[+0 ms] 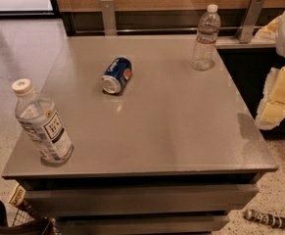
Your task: Place pepsi can upright
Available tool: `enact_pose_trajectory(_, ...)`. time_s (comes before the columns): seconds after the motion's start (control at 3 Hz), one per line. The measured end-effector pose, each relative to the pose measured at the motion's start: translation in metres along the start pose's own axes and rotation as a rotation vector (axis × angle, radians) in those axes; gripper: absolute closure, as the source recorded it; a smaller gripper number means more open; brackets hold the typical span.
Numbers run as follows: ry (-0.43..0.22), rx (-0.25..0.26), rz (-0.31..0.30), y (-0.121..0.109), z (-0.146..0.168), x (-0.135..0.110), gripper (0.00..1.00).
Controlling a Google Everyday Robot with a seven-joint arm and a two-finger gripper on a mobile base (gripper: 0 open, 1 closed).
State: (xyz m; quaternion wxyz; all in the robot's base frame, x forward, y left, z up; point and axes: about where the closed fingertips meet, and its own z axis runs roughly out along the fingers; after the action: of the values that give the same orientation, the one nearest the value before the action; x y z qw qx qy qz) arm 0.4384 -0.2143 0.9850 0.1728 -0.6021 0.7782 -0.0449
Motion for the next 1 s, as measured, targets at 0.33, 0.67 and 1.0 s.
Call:
enact_pose_trajectory(0.33, -0.005, 0.005, 0.004, -0.002, -0.001, -0.001, 0.00)
enact_pose_trajectory(0.67, -0.063, 0.055, 0.071, -0.025, -0.009, -0.001, 0.00)
enact_pose_trajectory(1.0, -0.232, 0.061, 0.281, -0.059, 0.004, -0.015, 0.00)
